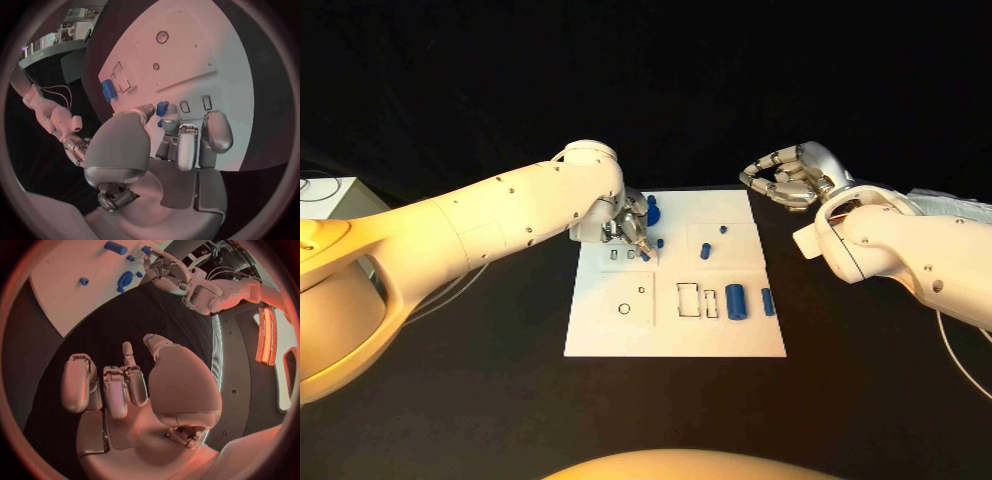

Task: Assemble the parts on the task board

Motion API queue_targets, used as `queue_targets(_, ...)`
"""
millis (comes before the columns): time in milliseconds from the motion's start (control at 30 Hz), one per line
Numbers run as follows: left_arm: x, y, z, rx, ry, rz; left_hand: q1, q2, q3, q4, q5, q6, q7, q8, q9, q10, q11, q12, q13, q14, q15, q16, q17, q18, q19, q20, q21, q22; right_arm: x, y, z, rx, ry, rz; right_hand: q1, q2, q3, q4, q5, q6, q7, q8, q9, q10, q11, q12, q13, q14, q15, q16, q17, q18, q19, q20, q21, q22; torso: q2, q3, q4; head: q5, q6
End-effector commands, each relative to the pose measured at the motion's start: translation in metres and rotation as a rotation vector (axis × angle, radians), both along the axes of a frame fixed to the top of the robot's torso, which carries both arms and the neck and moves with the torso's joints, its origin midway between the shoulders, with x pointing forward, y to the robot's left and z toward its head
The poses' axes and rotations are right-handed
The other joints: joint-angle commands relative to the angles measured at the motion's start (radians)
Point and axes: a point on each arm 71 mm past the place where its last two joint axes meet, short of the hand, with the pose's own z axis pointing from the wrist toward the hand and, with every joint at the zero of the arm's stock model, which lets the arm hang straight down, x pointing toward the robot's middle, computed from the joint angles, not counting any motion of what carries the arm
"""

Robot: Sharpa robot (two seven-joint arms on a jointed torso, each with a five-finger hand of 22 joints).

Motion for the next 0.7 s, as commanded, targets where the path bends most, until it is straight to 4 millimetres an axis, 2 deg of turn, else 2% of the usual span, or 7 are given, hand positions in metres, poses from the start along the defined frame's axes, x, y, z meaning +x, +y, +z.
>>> queue_targets(33, -0.0017, -0.0028, -0.0012, -0.004, 0.022, -0.016, -0.006, -0.009, 0.007, 0.001, 0.001, 0.002, -0.002, 0.005, 0.002, -0.008, 0.000, -0.006, -0.004, 0.060, -0.006, -0.005, 0.142, -0.014, -0.008, 0.000, -0.004, -0.003, 0.0001, 0.0015, 0.0001, -0.005, 0.003, 0.013, -0.010, 0.002, -0.008, 0.000, 0.006, -0.010, 0.000, 0.006, 0.001, 0.067, 0.007, 0.000, 0.208, 0.097, 0.005, -0.003, 0.244, 0.012, -0.004, 0.002, -0.003, 0.001, 0.001, -0.0005, -0.0008, -0.001, -0.002)
queue_targets(233, -0.0015, -0.0024, -0.0011, -0.007, 0.017, -0.012, -0.016, -0.012, 0.011, 0.001, 0.000, 0.001, -0.002, 0.006, 0.005, -0.009, 0.000, -0.008, -0.005, 0.060, -0.006, -0.005, 0.142, -0.014, -0.009, 0.000, -0.004, -0.004, 0.0000, 0.0017, 0.0000, -0.005, 0.005, 0.014, -0.010, 0.002, -0.008, 0.000, 0.006, -0.010, 0.000, 0.006, 0.001, 0.067, 0.007, 0.000, 0.208, 0.097, 0.005, -0.003, 0.244, 0.012, -0.004, 0.002, -0.003, 0.001, 0.001, 0.0013, 0.0003, 0.000, -0.005)
queue_targets(467, -0.0011, -0.0019, -0.0007, -0.012, 0.009, -0.006, -0.018, -0.011, 0.015, 0.000, 0.001, 0.002, -0.003, 0.007, 0.007, -0.008, 0.000, -0.008, -0.004, 0.059, -0.006, -0.006, 0.141, -0.014, -0.009, 0.001, -0.005, -0.005, 0.0001, 0.0021, -0.0001, -0.005, 0.006, 0.015, -0.010, 0.002, -0.008, 0.000, 0.006, -0.010, 0.000, 0.006, 0.001, 0.067, 0.007, 0.000, 0.208, 0.097, 0.005, -0.003, 0.244, 0.012, -0.004, 0.002, -0.003, 0.001, 0.000, 0.0006, 0.0003, -0.001, -0.006)
queue_targets(600, -0.0007, -0.0015, -0.0008, -0.015, 0.009, -0.004, -0.011, -0.006, 0.039, -0.003, 0.003, 0.001, -0.005, 0.010, 0.014, -0.007, -0.002, -0.010, -0.001, 0.059, -0.007, -0.006, 0.141, -0.014, -0.010, 0.000, -0.005, -0.004, 0.0000, 0.0023, -0.0002, -0.006, 0.008, 0.016, -0.010, 0.002, -0.008, 0.000, 0.006, -0.010, 0.000, 0.006, 0.001, 0.067, 0.007, 0.000, 0.208, 0.097, 0.005, -0.003, 0.244, 0.012, -0.004, 0.002, -0.003, 0.001, 0.000, 0.0010, 0.0005, 0.000, -0.006)
queue_targets(700, -0.0005, -0.0015, -0.0009, -0.016, 0.010, -0.003, 0.005, -0.004, 0.082, -0.005, 0.004, -0.001, -0.008, 0.016, 0.024, -0.007, -0.005, -0.013, 0.000, 0.060, -0.010, -0.006, 0.142, -0.014, -0.010, -0.002, -0.005, -0.004, 0.0000, 0.0024, -0.0003, -0.006, 0.010, 0.017, -0.010, 0.004, -0.009, 0.000, 0.005, -0.013, 0.000, 0.005, 0.002, 0.067, 0.007, -0.001, 0.208, 0.097, 0.006, -0.003, 0.244, 0.013, -0.004, 0.002, -0.004, 0.001, 0.000, 0.0012, 0.0003, -0.001, -0.006)
